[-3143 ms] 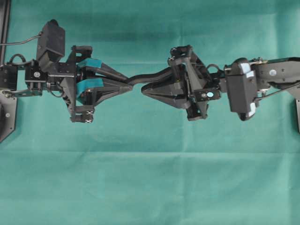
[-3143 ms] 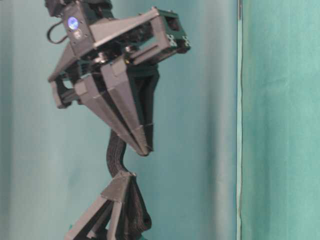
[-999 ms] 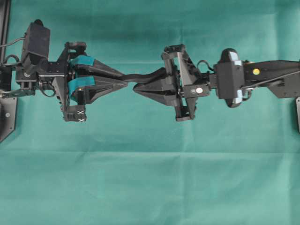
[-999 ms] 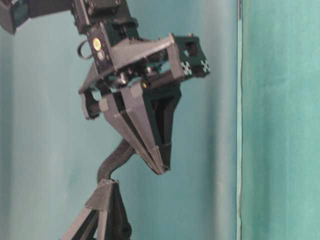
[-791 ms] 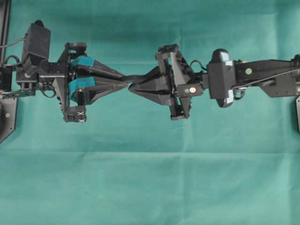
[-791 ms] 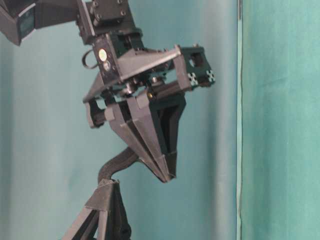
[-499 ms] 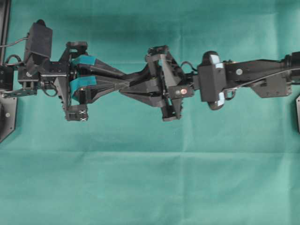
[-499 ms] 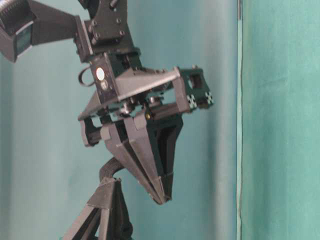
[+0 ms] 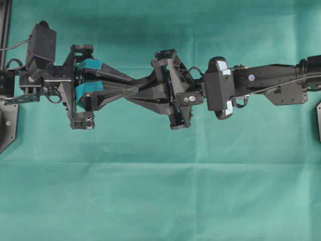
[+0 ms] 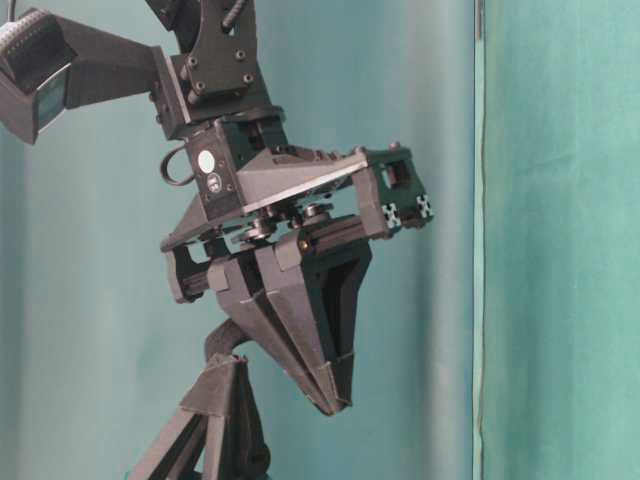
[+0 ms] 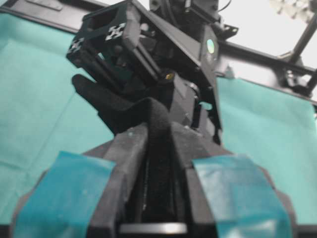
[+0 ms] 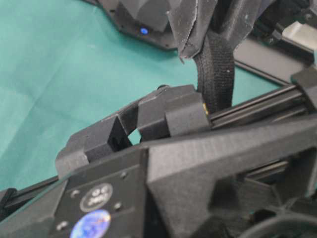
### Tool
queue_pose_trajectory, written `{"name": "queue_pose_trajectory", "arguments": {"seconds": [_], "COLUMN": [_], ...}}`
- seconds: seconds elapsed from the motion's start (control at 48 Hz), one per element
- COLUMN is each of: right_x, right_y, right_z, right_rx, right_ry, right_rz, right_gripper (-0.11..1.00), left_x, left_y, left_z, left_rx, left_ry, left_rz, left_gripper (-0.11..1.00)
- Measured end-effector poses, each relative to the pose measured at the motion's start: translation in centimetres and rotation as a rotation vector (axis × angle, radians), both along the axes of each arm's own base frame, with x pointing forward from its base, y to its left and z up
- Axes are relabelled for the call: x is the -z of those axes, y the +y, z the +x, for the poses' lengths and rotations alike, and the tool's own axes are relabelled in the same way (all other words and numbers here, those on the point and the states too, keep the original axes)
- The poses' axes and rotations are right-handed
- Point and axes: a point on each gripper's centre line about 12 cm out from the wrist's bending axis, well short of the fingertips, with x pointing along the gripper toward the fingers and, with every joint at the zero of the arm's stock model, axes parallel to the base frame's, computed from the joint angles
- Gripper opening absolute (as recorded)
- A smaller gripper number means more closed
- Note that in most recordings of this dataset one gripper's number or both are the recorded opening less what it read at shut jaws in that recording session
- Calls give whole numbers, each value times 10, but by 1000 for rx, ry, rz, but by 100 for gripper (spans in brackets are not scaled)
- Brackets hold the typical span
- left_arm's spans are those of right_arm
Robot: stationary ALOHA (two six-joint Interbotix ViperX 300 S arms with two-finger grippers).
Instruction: Peel off the Velcro with your right arm.
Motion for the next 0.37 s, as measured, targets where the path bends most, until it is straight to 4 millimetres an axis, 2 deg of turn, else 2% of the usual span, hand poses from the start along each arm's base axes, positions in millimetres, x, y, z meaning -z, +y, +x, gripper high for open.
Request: {"name": "queue_pose_trajectory", "arguments": {"seconds": [0.125, 0.375], "right_x": [-1, -4], "right_y": [1, -4], "right_z": [-7, -37], "right_rx": [8, 33], "right_ry": [7, 10], "right_rz": [10, 28], "right_gripper": [9, 9], "left_x": [0, -6], "left_y": [0, 1], "left_z": [0, -3], "left_rx": [0, -5], "left_ry": [-2, -18], "left_rz": [0, 1], "left_gripper": [11, 11]}}
